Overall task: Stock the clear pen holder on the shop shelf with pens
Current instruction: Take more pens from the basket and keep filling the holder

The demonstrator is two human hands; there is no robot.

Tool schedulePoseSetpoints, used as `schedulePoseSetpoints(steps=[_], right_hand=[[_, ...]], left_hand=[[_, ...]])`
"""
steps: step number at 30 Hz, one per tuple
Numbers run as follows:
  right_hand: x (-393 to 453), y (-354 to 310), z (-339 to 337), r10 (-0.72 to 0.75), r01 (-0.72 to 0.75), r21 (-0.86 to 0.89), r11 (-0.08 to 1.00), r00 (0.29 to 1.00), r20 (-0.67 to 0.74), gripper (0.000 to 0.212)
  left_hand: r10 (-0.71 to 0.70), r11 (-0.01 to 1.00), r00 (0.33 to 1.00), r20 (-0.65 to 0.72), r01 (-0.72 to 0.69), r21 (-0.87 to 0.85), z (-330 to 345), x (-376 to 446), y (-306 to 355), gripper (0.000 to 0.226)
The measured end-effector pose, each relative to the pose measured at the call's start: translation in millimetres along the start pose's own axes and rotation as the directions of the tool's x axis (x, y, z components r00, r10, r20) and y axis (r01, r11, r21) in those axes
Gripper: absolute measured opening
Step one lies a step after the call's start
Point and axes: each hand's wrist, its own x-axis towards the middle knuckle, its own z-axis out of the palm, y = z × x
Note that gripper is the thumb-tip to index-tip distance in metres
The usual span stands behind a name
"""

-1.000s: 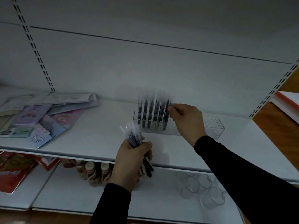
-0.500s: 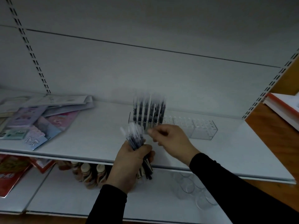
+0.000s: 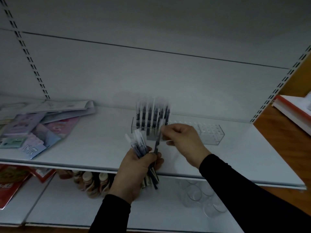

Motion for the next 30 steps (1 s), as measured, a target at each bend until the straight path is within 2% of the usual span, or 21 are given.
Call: schedulePoseSetpoints(steps=[5, 7, 11, 13, 18, 30], right_hand=[[10.8, -19.1, -20.7, -0.028, 0.083, 0.255, 0.963, 0.977, -0.211, 0.016], [16.2, -25.9, -29.6, -0.106, 0.182, 0.217, 0.959, 0.941, -0.321, 0.017], [27.9, -29.6, -40.4, -0.281, 0.318, -0.003, 0.948, 0.834, -0.474, 0.017], [34.6, -29.4, -41.8, -0.321, 0.326, -0.077, 0.942, 0.814, -0.484, 0.016], [48.7, -29.0, -38.6, -0.375, 0.324, -0.189, 0.927, 0.819, -0.434, 0.014], [58.7, -18.2, -30.2, -0.431, 0.321, -0.344, 0.882, 0.845, -0.317, 0.007]], left_hand=[[-0.003, 1.000, 0.999, -0.040, 0.002, -0.021, -1.5, -0.1, 1.8, 0.014], [0.011, 1.000, 0.997, -0.075, -0.013, -0.026, -1.9, 0.9, 1.9, 0.014], [0.038, 0.998, 0.989, -0.141, -0.043, -0.036, -2.1, 3.4, 1.9, 0.013], [0.044, 0.998, 0.987, -0.153, -0.051, -0.044, -1.9, 3.5, 2.4, 0.013], [0.044, 0.998, 0.987, -0.152, -0.052, -0.047, -2.7, 3.6, 3.3, 0.012], [0.057, 0.998, 0.988, -0.145, -0.061, -0.023, -7.5, 6.2, 2.1, 0.012]])
